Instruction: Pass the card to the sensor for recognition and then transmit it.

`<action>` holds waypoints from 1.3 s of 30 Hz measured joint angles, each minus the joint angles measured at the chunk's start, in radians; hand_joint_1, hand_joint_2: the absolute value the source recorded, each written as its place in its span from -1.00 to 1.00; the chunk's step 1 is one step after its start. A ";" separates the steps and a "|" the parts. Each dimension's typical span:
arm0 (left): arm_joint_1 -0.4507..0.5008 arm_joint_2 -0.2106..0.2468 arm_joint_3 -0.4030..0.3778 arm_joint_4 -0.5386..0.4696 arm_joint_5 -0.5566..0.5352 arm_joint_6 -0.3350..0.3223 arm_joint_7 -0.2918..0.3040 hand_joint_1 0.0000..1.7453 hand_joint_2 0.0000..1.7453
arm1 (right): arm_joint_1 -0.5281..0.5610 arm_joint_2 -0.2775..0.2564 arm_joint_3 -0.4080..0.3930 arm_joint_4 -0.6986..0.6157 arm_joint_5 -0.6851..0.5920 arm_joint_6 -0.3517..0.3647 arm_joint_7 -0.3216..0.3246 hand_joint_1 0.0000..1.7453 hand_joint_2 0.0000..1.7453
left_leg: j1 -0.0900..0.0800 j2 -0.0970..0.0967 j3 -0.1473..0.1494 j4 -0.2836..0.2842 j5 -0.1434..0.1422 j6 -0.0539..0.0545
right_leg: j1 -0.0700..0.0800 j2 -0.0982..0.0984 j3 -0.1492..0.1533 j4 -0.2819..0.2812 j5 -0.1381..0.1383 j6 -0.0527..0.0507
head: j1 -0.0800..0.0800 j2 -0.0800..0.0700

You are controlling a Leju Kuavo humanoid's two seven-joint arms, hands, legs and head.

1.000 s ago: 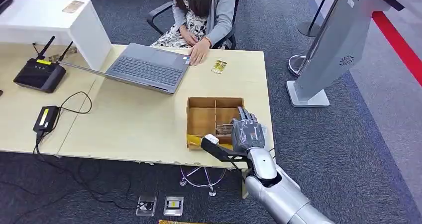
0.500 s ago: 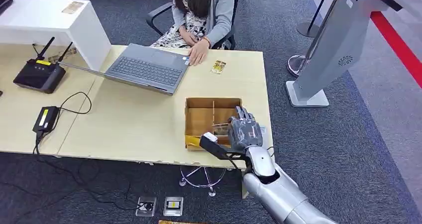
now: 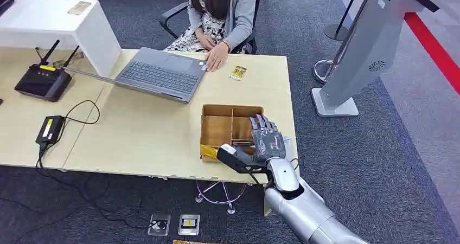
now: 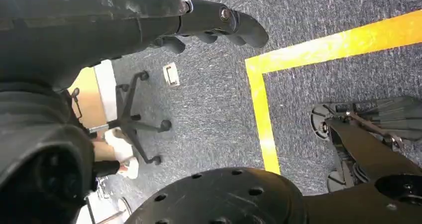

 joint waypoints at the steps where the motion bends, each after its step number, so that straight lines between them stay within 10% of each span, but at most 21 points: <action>1: 0.000 0.000 0.000 0.000 0.000 0.000 0.002 -1.00 -1.00 | 0.000 0.000 0.000 0.000 0.005 0.000 0.002 -1.00 -1.00 | 0.000 0.000 0.000 0.000 0.000 0.000 | 0.000 0.000 0.000 0.000 0.000 0.000 | 0.000 0.000; 3: 0.000 -0.001 0.000 0.000 0.000 0.002 0.005 -1.00 -1.00 | -0.004 -0.001 0.000 0.000 0.014 0.005 0.004 -1.00 -1.00 | 0.000 0.000 0.000 0.000 0.000 0.000 | 0.000 0.000 0.000 0.000 0.000 0.000 | 0.000 0.000; 4: 0.000 -0.001 0.000 0.000 0.001 0.003 0.006 -1.00 -1.00 | -0.008 -0.002 0.000 0.000 0.020 0.010 0.005 -1.00 1.00 | 0.000 0.000 0.000 0.000 0.000 0.000 | 0.000 0.000 0.000 0.000 0.000 0.000 | 0.000 0.000; 30: 0.000 -0.002 0.000 0.000 0.018 0.034 0.030 -1.00 -1.00 | -0.055 -0.003 0.037 -0.068 -0.034 0.084 -0.006 -1.00 1.00 | 0.000 0.000 -0.001 0.000 0.000 0.000 | 0.000 0.000 0.000 0.000 0.000 0.000 | 0.000 0.000; 39: 0.001 -0.001 0.000 0.000 0.027 0.035 0.032 -1.00 -1.00 | -0.052 -0.038 0.058 -0.269 -0.045 0.238 0.089 -1.00 1.00 | 0.000 0.000 -0.001 0.000 0.000 0.000 | 0.000 0.001 -0.001 0.000 0.000 0.000 | 0.000 0.000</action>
